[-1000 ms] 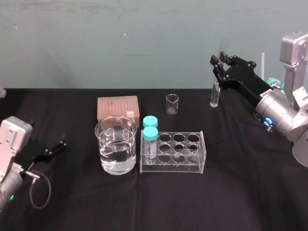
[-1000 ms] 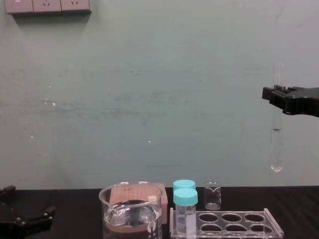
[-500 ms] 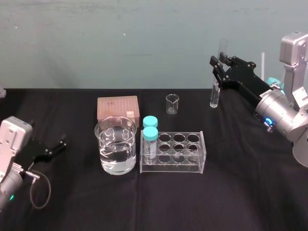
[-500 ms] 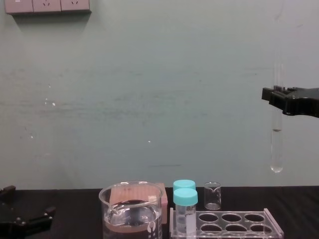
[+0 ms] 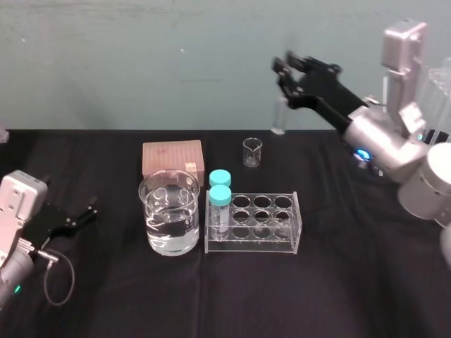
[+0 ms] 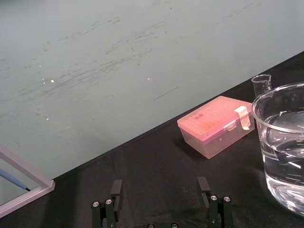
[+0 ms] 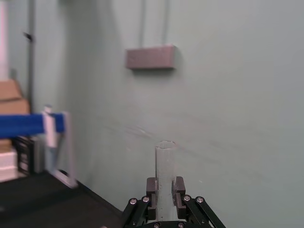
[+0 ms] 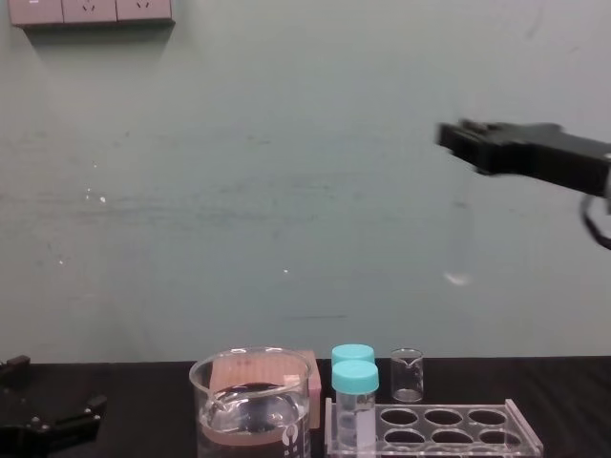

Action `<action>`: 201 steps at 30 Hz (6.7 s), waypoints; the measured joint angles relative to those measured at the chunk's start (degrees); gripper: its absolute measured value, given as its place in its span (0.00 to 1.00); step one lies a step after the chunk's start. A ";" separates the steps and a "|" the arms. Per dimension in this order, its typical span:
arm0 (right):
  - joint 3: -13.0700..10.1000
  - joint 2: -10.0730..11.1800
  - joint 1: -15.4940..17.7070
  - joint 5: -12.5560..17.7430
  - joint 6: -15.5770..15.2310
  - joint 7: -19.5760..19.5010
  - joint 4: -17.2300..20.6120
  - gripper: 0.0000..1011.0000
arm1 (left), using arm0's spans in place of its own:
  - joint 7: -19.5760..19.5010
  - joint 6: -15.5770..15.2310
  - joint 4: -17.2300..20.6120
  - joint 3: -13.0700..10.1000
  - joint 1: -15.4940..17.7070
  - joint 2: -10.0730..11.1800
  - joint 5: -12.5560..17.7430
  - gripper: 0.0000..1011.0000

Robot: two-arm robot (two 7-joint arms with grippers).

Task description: Hold the test tube with one hand and immerse one end into the beaker, then return it to the test tube rack.

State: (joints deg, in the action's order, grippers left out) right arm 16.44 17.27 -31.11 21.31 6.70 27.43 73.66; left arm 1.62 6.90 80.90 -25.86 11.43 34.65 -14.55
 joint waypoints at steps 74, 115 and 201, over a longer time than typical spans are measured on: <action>17.24 -5.92 -5.96 8.82 0.46 14.84 -14.81 0.22 | 0.00 0.00 0.00 0.00 0.00 0.00 0.00 0.99; 17.12 -7.42 -6.52 7.41 1.46 14.88 -16.71 0.22 | 0.00 0.00 0.00 0.00 0.00 0.00 0.00 0.99; 17.19 -6.55 -5.46 7.79 0.82 14.91 -15.26 0.22 | 0.00 0.00 0.00 0.00 0.00 0.00 0.00 0.99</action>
State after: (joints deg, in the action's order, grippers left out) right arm 33.63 10.72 -36.57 29.10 7.52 42.34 58.39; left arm 1.62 6.90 80.90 -25.86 11.43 34.64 -14.55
